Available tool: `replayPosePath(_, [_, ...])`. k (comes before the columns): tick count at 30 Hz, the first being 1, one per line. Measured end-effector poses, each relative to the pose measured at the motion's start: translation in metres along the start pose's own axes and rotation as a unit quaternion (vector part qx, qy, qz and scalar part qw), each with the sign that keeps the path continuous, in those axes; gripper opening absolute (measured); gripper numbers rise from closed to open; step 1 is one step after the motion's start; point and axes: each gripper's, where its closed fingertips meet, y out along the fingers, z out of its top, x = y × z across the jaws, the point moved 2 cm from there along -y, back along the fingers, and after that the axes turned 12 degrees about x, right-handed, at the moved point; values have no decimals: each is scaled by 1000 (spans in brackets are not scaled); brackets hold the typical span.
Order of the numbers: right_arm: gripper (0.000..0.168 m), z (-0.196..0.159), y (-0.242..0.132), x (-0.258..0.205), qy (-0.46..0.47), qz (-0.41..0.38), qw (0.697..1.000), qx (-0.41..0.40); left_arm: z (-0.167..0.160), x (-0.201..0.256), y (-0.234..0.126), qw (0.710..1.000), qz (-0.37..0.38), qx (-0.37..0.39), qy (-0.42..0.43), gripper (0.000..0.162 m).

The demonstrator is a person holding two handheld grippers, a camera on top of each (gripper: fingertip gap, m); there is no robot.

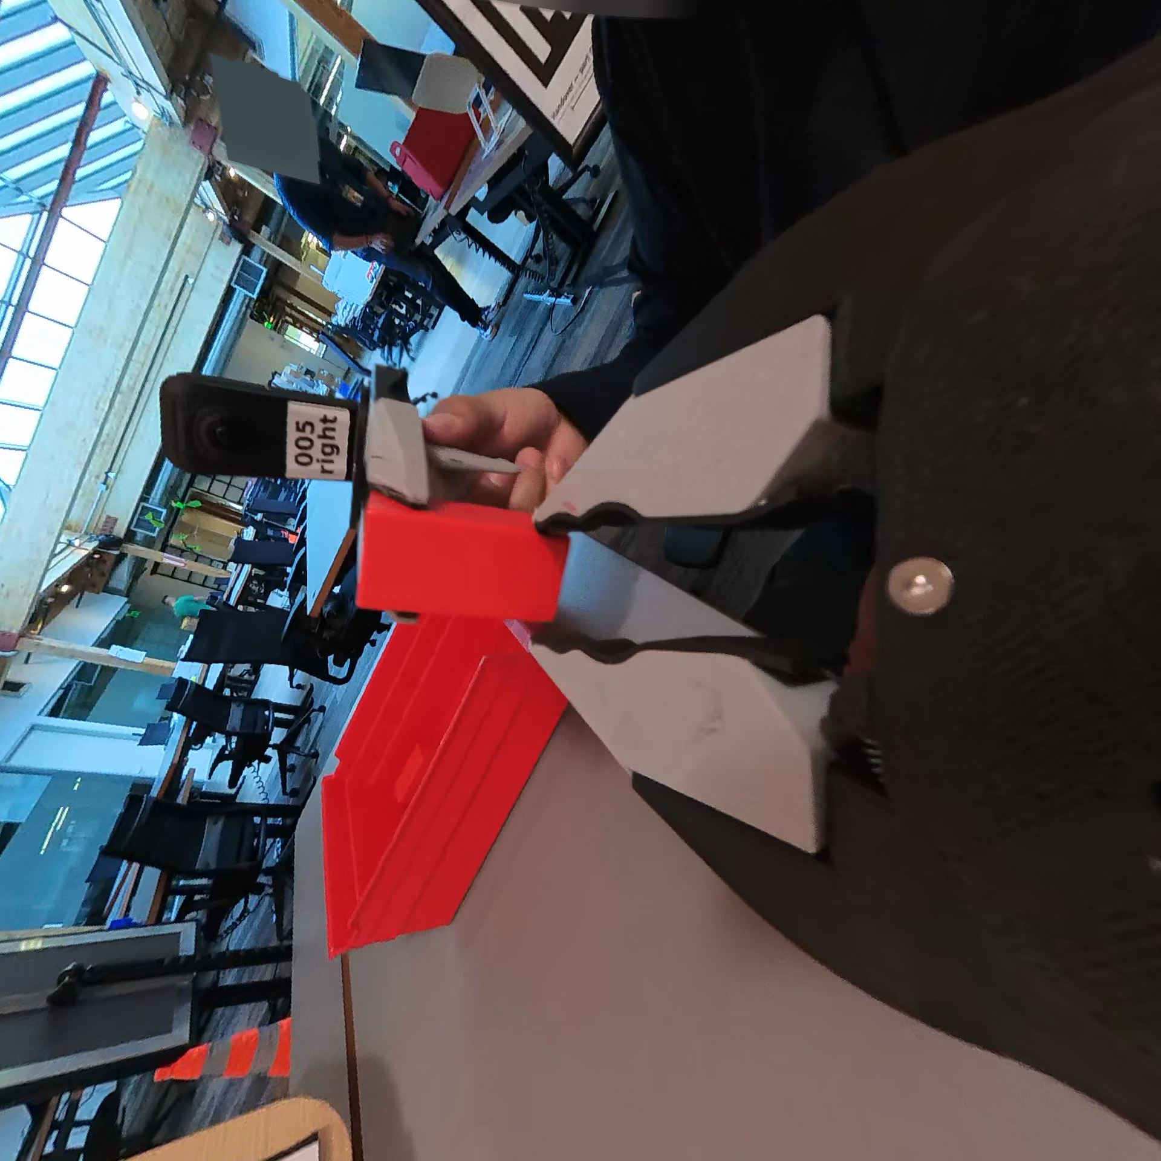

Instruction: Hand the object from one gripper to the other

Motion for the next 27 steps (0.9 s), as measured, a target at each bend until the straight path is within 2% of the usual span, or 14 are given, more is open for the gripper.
replayPosePath(4, [31, 26, -24, 17, -14, -37, 999, 35, 6, -5, -6, 1000, 10, 6, 4, 30])
replayPosePath(8, [31, 61, -69, 52, -49, -125, 988, 80, 13, -6, -14, 1000, 14, 13, 12, 30])
replayPosePath(11, [30, 82, -117, 92, -89, -236, 963, 100, 15, -8, -18, 1000, 19, 13, 21, 30])
replayPosePath(14, [31, 87, -165, 133, -122, -355, 923, 83, 20, -8, -21, 999, 21, 16, 30, 30])
replayPosePath(16, [30, 82, -190, 158, -147, -434, 888, 41, 24, -9, -24, 999, 28, 16, 43, 31])
replayPosePath(18, [31, 71, -198, 180, -163, -477, 863, -15, 28, -12, -28, 997, 43, 14, 62, 31])
replayPosePath(22, [32, 43, -191, 232, -148, -515, 838, -106, 36, -10, -36, 994, 56, 20, 94, 30])
replayPosePath(24, [32, 25, -186, 267, -117, -522, 827, -173, 38, -9, -40, 991, 61, 18, 114, 27])
replayPosePath(27, [32, 1, -184, 315, -68, -533, 795, -282, 44, -10, -47, 988, 76, 27, 131, 24])
